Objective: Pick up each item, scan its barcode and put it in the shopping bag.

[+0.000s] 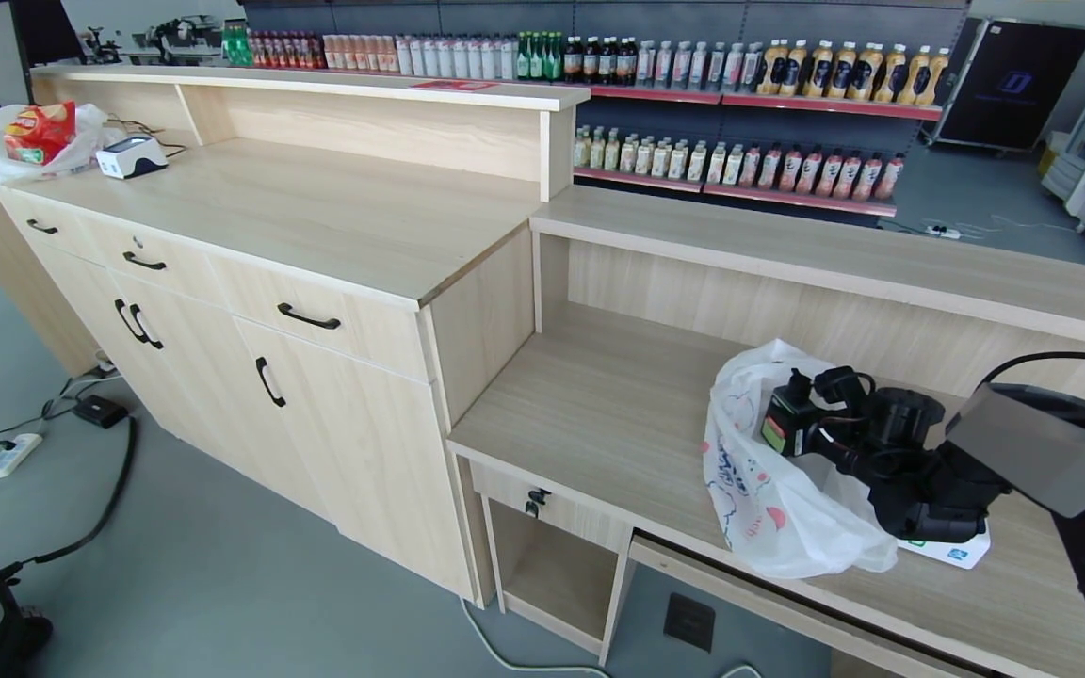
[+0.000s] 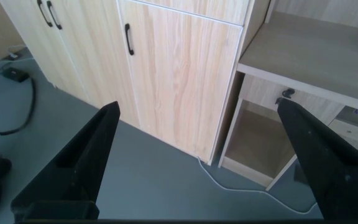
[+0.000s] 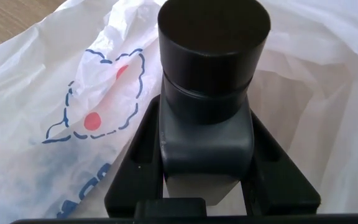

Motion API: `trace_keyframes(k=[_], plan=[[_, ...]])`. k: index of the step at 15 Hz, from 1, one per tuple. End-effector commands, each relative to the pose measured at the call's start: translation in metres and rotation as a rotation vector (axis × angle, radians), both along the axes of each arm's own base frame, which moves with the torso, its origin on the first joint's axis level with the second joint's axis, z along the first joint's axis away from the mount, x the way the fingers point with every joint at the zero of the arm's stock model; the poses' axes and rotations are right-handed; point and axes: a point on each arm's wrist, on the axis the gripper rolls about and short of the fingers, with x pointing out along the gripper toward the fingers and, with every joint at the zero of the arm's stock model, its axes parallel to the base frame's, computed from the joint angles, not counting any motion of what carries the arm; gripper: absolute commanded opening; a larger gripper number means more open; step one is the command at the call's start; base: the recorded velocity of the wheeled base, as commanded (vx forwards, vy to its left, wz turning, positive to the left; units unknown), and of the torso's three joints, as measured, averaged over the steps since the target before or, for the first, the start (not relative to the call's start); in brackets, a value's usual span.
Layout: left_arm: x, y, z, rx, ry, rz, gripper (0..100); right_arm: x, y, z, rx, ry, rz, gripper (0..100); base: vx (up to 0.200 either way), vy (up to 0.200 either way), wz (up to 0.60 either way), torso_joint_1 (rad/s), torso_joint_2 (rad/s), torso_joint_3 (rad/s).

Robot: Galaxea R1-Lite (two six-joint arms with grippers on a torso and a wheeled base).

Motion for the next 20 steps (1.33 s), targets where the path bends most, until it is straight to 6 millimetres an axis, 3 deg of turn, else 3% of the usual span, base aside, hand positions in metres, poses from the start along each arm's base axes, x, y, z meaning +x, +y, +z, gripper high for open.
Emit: trace_keyframes(k=[1, 6, 7, 9, 14, 17, 18, 20], plan=[[0.0, 0.0, 0.0, 0.0, 0.0, 0.001, 100, -0.001, -0.001, -0.006, 0.001, 0.014, -0.002, 0, 0.0, 0.0, 0.0, 0.0, 0.0, 0.0], [0.0, 0.0, 0.0, 0.0, 0.0, 0.001, 100, -0.003, -0.007, -0.006, 0.003, 0.019, -0.014, 0, 0.0, 0.0, 0.0, 0.0, 0.0, 0.0], [0.0, 0.0, 0.0, 0.0, 0.0, 0.001, 100, -0.004, -0.007, -0.004, 0.006, 0.021, -0.016, 100, 0.0, 0.0, 0.0, 0.0, 0.0, 0.0], [0.0, 0.0, 0.0, 0.0, 0.0, 0.001, 100, -0.012, -0.005, 0.016, 0.028, 0.018, -0.014, 100, 0.0, 0.0, 0.0, 0.0, 0.0, 0.0], [0.0, 0.0, 0.0, 0.0, 0.0, 0.001, 100, -0.076, 0.015, 0.132, 0.038, -0.062, 0.059, 100, 0.0, 0.0, 0.0, 0.0, 0.0, 0.0], [0.0, 0.0, 0.0, 0.0, 0.0, 0.001, 100, -0.151, 0.011, 0.186, -0.053, -0.061, 0.028, 100, 0.0, 0.0, 0.0, 0.0, 0.0, 0.0], [0.0, 0.0, 0.0, 0.0, 0.0, 0.001, 100, -0.18, 0.0, 0.192, -0.139, -0.051, -0.01, 100, 0.0, 0.0, 0.0, 0.0, 0.0, 0.0], [0.0, 0.0, 0.0, 0.0, 0.0, 0.001, 100, -0.218, -0.026, 0.206, -0.358, -0.009, -0.118, 100, 0.0, 0.0, -0.3, -0.001, 0.0, 0.001]])
